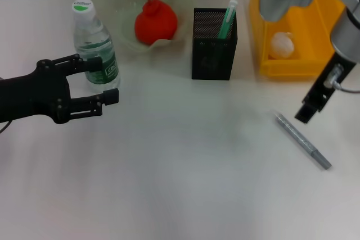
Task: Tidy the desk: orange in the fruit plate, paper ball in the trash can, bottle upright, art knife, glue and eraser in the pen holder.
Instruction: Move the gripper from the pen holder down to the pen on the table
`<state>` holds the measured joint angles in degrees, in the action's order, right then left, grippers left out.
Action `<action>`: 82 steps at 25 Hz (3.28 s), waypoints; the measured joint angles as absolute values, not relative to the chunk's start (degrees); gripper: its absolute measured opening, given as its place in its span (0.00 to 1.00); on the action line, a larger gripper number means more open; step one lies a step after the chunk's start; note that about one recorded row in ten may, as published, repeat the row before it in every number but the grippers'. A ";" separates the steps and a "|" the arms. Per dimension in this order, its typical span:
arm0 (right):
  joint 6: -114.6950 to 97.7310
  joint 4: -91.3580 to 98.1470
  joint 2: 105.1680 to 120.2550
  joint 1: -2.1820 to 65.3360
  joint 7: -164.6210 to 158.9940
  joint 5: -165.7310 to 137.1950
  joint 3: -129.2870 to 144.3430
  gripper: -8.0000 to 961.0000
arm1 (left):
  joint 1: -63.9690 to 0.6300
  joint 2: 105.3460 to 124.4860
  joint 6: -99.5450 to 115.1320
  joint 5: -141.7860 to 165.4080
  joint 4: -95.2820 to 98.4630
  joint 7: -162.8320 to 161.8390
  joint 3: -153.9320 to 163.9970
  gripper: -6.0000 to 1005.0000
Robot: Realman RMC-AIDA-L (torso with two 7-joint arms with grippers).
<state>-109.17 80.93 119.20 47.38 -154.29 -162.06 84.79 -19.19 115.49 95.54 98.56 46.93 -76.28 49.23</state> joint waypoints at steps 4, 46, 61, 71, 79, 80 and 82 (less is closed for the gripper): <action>-108.41 78.00 119.28 45.87 -152.70 -161.95 84.77 0.68 | -19.17 115.67 95.43 98.61 46.93 -76.43 49.22 0.79; -90.70 66.36 119.53 39.78 -157.01 -159.45 88.70 0.36 | -19.67 115.83 95.41 99.67 45.92 -76.36 47.34 0.80; -95.35 84.87 119.25 37.05 -155.99 -156.41 85.66 0.13 | -19.96 115.67 95.26 99.66 45.55 -75.99 47.22 0.79; -97.94 93.61 119.24 36.42 -155.22 -155.66 83.24 0.01 | -19.82 115.64 95.41 99.60 45.87 -76.59 47.10 0.79; -98.07 86.64 119.35 36.74 -155.42 -159.06 83.72 0.03 | -19.57 115.73 95.52 99.64 45.62 -76.64 47.10 0.79; -97.81 86.02 119.39 36.58 -155.42 -158.97 83.70 0.03 | -19.59 115.74 95.52 99.64 45.57 -76.64 47.11 0.79; -97.07 84.47 119.43 36.34 -155.29 -158.71 83.69 0.11 | -19.70 115.79 95.50 99.65 45.53 -76.64 47.11 0.79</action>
